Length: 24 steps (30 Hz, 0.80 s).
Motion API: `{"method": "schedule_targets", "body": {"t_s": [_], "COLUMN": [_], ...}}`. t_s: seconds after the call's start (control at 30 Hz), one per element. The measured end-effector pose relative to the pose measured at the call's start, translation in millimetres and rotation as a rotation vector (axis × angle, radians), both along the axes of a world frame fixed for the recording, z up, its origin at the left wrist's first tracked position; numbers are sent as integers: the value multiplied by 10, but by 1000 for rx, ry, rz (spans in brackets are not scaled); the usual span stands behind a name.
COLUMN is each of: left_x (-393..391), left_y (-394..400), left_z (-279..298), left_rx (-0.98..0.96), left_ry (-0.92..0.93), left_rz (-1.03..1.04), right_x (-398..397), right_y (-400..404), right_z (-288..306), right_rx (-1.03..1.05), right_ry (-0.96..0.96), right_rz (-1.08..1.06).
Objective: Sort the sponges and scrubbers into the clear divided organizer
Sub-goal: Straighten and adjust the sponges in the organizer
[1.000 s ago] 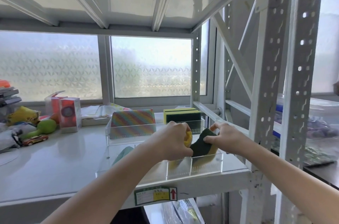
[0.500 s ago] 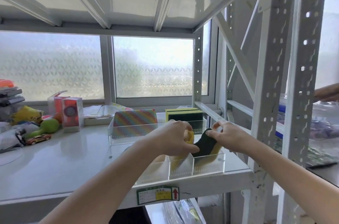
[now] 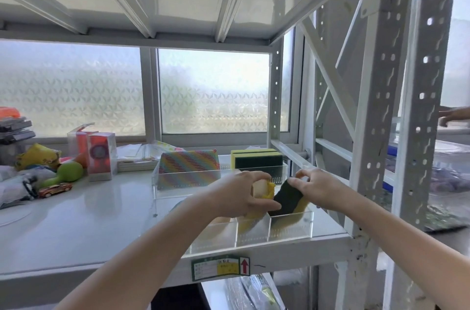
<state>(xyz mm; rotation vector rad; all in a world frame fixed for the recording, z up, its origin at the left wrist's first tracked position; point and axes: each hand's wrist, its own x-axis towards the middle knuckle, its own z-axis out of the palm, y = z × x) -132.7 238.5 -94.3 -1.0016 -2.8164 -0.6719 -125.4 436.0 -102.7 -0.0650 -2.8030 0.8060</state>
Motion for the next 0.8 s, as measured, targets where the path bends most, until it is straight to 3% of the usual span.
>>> {"method": "schedule_targets", "body": {"t_s": [0.2, 0.33, 0.5, 0.67, 0.8], "left_x": [5, 3, 19, 40, 45], "left_y": [-554, -1014, -1208, -1286, -1320], "left_z": [216, 261, 128, 103, 72], "left_rx": [80, -14, -119, -220, -248], "left_ry": [84, 13, -163, -177, -200], "left_rz": [89, 216, 264, 273, 280], "right_x": [188, 347, 323, 144, 42], "right_y": [-252, -721, -1260, -1485, -1541], "right_z": [390, 536, 408, 268, 260], "right_rx": [62, 142, 370, 516, 613], "right_ry": [267, 305, 149, -171, -280], "right_rz": [101, 289, 445, 414, 376]}}
